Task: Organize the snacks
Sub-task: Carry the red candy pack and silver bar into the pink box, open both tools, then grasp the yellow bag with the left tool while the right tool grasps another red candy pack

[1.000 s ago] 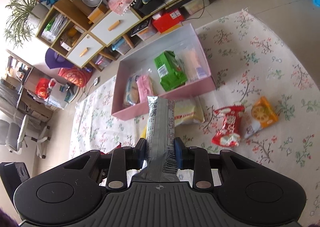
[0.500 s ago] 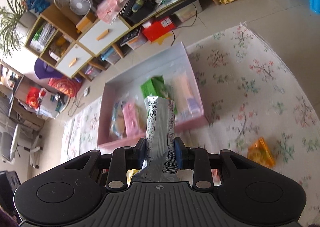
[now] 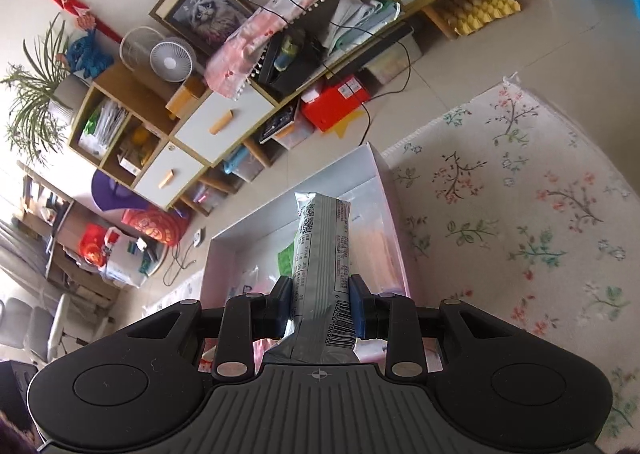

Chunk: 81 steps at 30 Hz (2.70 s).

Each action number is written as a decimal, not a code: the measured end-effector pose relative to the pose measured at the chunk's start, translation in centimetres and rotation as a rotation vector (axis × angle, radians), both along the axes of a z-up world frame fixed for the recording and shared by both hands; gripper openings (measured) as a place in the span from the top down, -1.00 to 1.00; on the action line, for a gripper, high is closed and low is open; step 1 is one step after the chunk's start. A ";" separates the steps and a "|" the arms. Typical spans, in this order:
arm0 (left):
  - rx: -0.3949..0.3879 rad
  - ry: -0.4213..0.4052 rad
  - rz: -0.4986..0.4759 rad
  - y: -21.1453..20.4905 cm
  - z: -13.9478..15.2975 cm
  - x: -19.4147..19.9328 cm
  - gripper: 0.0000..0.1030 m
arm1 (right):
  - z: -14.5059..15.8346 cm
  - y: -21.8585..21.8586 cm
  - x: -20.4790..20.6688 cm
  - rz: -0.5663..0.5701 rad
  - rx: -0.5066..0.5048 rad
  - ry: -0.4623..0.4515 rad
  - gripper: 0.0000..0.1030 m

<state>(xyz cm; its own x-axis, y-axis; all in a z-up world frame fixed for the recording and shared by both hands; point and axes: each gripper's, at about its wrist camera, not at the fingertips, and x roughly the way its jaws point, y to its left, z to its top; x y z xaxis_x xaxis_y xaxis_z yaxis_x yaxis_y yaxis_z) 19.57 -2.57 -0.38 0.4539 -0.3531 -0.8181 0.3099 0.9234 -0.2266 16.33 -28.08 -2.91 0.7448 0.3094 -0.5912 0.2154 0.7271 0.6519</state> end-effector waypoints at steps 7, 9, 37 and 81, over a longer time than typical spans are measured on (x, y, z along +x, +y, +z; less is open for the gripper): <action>0.012 -0.012 0.014 -1.6 -0.4 2.4 0.07 | -1.8 0.6 1.5 0.007 -0.010 0.038 0.42; 0.014 -0.016 0.024 -1.9 -0.6 3.1 0.07 | -2.1 0.5 1.6 0.002 -0.004 0.041 0.41; 0.027 -0.092 0.105 -2.8 -1.6 5.5 -0.57 | -0.7 -1.5 0.2 0.013 -0.032 0.027 -0.47; 0.098 -0.104 0.008 5.2 -0.7 -11.3 -1.00 | 1.2 3.7 -11.4 0.045 -0.286 0.145 -0.77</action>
<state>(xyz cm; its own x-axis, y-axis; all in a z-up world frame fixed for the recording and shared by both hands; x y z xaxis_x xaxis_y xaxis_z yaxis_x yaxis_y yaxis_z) 8.25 2.59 -1.12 0.5405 -0.2696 -0.7970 0.3198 0.9420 -0.1018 4.90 -24.43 -1.67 0.6354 0.1464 -0.7582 0.2545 0.8873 0.3846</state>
